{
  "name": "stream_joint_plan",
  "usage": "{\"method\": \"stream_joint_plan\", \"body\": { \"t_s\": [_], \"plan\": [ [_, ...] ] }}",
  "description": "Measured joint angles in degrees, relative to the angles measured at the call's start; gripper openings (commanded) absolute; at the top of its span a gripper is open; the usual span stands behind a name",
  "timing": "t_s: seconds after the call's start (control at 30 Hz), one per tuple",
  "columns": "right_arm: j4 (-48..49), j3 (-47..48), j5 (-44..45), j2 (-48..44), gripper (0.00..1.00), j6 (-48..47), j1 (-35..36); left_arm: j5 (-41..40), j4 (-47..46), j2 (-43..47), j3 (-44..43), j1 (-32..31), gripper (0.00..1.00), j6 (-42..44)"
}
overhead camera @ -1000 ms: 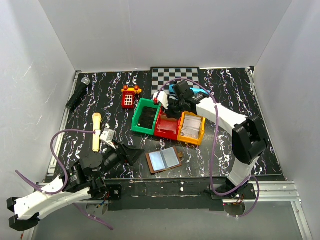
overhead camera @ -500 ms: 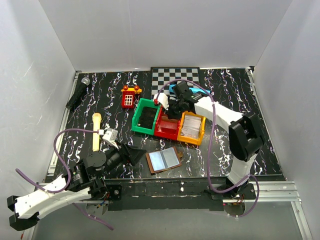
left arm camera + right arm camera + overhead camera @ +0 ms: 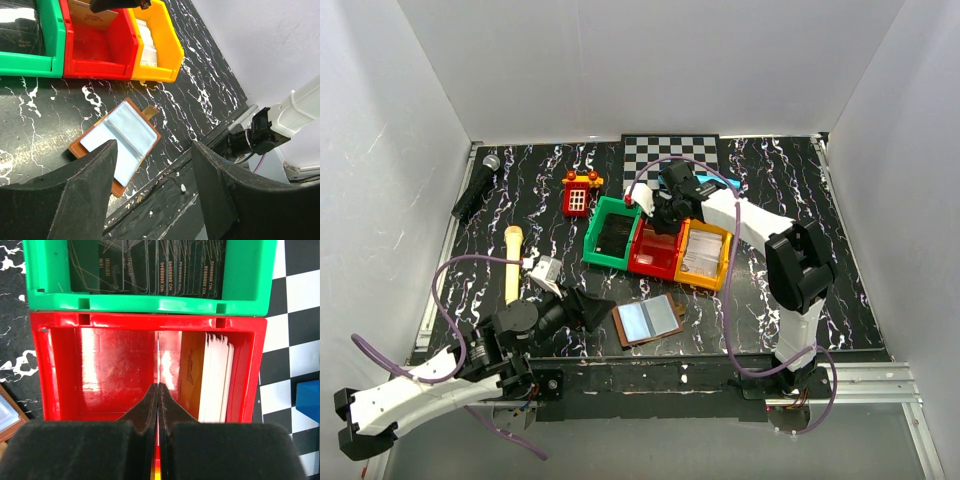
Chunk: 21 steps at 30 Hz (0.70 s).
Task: Take the credit cards out of the card holder
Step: Place the credit card in the storage box.
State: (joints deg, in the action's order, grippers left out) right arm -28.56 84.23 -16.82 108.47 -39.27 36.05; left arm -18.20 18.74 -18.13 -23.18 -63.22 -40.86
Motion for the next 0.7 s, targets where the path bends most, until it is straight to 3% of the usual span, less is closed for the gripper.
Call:
{"method": "stream_joint_plan", "body": {
  "t_s": [0.7],
  "plan": [
    [-0.13, 2.58, 1.64, 3.43, 0.01, -1.27, -0.04, 0.66, -1.46, -1.88, 0.11, 0.0, 0.6, 1.9]
  ]
}}
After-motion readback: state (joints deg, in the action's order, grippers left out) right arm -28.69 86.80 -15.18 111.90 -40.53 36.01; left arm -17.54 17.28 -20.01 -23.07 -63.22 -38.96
